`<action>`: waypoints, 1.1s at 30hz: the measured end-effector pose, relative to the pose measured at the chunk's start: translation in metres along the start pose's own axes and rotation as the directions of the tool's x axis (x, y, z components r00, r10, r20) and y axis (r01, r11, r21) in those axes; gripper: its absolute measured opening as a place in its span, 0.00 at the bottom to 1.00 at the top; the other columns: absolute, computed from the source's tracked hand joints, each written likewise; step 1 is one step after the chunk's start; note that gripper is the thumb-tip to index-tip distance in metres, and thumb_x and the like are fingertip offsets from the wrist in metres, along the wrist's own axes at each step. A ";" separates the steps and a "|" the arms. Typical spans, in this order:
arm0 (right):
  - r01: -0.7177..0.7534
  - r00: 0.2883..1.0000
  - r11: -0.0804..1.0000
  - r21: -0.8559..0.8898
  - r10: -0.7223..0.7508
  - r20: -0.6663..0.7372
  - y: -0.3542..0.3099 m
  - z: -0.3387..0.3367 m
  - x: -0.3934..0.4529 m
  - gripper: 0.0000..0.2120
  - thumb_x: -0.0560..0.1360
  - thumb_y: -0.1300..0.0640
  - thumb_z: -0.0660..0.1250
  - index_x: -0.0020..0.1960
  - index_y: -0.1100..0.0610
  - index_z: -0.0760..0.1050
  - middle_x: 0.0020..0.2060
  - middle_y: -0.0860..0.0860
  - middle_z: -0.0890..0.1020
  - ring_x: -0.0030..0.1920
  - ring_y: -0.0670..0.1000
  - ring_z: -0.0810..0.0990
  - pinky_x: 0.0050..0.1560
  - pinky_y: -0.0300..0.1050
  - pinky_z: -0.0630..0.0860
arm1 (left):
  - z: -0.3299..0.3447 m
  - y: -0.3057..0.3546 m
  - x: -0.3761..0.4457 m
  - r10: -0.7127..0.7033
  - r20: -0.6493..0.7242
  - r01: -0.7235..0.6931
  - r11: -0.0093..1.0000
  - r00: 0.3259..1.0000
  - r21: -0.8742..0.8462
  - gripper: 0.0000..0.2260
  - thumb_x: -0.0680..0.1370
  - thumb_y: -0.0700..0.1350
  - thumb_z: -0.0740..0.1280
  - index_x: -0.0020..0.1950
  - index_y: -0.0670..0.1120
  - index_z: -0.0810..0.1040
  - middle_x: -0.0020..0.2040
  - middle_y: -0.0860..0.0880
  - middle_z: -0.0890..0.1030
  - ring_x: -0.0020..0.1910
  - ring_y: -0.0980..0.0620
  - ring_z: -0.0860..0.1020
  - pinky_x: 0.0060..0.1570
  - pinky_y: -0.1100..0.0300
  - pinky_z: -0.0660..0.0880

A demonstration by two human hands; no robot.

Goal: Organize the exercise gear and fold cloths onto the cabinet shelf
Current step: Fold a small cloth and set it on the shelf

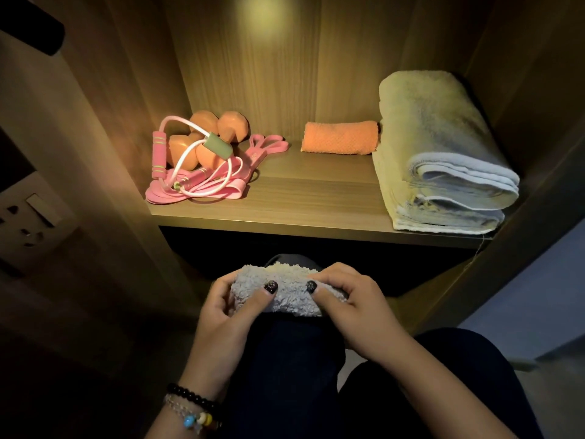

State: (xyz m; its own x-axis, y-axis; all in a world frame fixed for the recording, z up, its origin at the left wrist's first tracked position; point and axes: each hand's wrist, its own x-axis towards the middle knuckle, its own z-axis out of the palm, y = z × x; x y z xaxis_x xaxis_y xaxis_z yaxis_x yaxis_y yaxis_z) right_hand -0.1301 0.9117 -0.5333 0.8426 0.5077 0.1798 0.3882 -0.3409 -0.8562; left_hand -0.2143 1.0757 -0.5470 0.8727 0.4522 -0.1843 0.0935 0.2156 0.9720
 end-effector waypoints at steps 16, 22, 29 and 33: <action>-0.231 0.903 0.784 0.577 0.393 -0.173 0.026 -0.004 0.000 0.19 0.65 0.45 0.71 0.50 0.55 0.83 0.49 0.54 0.84 0.55 0.57 0.80 0.59 0.54 0.74 | 0.017 0.004 0.014 0.259 0.028 -0.257 0.965 0.966 -0.041 0.22 0.59 0.46 0.81 0.50 0.49 0.80 0.47 0.46 0.84 0.47 0.48 0.83 0.41 0.62 0.79; -0.253 0.921 0.618 0.744 0.390 -0.011 0.027 -0.036 0.026 0.18 0.61 0.53 0.75 0.50 0.55 0.84 0.48 0.56 0.85 0.47 0.52 0.85 0.42 0.42 0.81 | 0.044 0.025 0.051 0.257 0.037 -0.257 0.966 0.966 -0.007 0.25 0.57 0.51 0.82 0.51 0.52 0.78 0.48 0.49 0.84 0.47 0.52 0.83 0.42 0.64 0.78; -0.247 0.854 0.961 0.125 0.277 -0.440 0.065 -0.042 0.124 0.14 0.74 0.59 0.69 0.58 0.51 0.79 0.53 0.43 0.80 0.47 0.35 0.75 0.45 0.26 0.68 | 0.115 0.019 0.142 0.336 -0.082 -0.280 0.878 0.938 0.388 0.18 0.72 0.41 0.73 0.56 0.54 0.69 0.54 0.57 0.72 0.50 0.68 0.72 0.44 0.76 0.67; -0.334 0.813 0.942 0.006 0.291 -0.504 0.096 -0.046 0.162 0.14 0.75 0.59 0.68 0.59 0.51 0.79 0.55 0.49 0.80 0.36 0.37 0.74 0.35 0.27 0.67 | 0.124 0.017 0.188 0.306 0.059 -0.280 0.754 0.950 0.595 0.15 0.72 0.41 0.72 0.55 0.49 0.72 0.55 0.50 0.73 0.51 0.56 0.71 0.41 0.81 0.63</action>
State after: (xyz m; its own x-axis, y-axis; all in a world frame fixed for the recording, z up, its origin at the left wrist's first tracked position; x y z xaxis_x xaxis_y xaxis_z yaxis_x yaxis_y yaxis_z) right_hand 0.0604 0.9253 -0.5639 0.9863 -0.0857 0.1409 0.0820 -0.4865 -0.8698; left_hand 0.0106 1.0564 -0.5470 0.8859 0.4448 0.1312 0.1115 -0.4788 0.8708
